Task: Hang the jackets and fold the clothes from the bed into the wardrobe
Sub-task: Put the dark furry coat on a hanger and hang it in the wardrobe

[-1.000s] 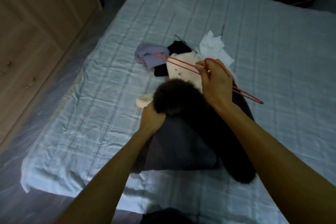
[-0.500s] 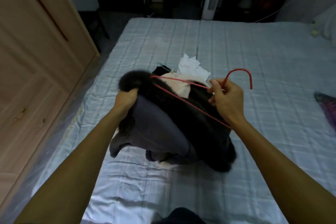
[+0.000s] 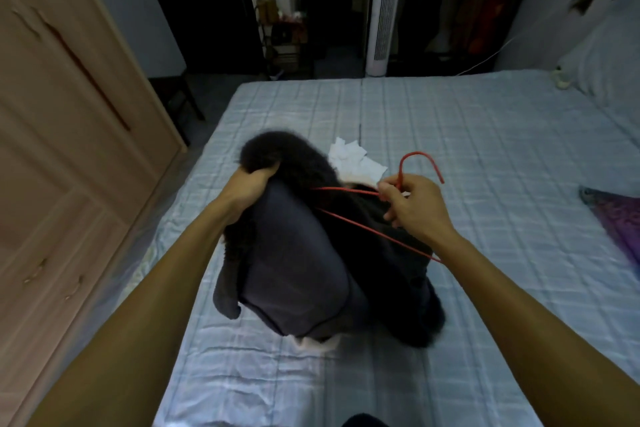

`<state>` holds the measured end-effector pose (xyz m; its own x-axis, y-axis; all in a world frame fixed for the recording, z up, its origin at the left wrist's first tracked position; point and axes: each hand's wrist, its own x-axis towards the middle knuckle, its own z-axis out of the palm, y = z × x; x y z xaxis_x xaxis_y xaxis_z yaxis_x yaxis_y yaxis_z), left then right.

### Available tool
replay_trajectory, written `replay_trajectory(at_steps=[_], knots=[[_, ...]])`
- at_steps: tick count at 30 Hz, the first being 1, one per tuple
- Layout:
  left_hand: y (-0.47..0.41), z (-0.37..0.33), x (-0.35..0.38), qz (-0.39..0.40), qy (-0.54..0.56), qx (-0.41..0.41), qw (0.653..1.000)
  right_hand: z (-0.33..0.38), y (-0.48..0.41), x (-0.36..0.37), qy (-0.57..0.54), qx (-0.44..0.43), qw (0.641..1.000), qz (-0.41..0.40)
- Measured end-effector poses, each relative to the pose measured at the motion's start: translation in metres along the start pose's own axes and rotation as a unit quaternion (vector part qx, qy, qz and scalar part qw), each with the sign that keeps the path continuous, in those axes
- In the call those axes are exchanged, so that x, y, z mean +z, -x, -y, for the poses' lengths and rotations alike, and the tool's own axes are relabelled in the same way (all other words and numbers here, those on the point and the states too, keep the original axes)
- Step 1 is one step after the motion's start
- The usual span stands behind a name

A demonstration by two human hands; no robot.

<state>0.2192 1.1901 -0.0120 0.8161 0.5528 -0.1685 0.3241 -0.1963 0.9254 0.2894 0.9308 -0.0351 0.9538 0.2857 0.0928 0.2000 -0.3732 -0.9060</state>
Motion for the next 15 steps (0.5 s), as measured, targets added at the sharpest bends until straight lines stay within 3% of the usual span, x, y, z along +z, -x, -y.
replay_trajectory(at_steps=[2, 9, 12, 15], knots=[[0.003, -0.011, 0.008, 0.034, -0.001, 0.025, 0.999, -0.004, -0.002, 0.014, 0.022, -0.028, 0.999, -0.012], [-0.012, -0.043, -0.033, 0.022, -0.030, 0.109, 0.993, 0.015, -0.033, -0.018, 0.023, -0.152, 0.961, -0.230], [-0.014, -0.052, -0.046, 0.049, -0.027, 0.120, 0.991, 0.041, -0.048, -0.030, 0.019, -0.190, 0.947, -0.258], [-0.017, -0.053, -0.046, 0.047, -0.020, 0.107, 0.993, 0.053, -0.051, -0.020, 0.016, -0.174, 0.953, -0.247]])
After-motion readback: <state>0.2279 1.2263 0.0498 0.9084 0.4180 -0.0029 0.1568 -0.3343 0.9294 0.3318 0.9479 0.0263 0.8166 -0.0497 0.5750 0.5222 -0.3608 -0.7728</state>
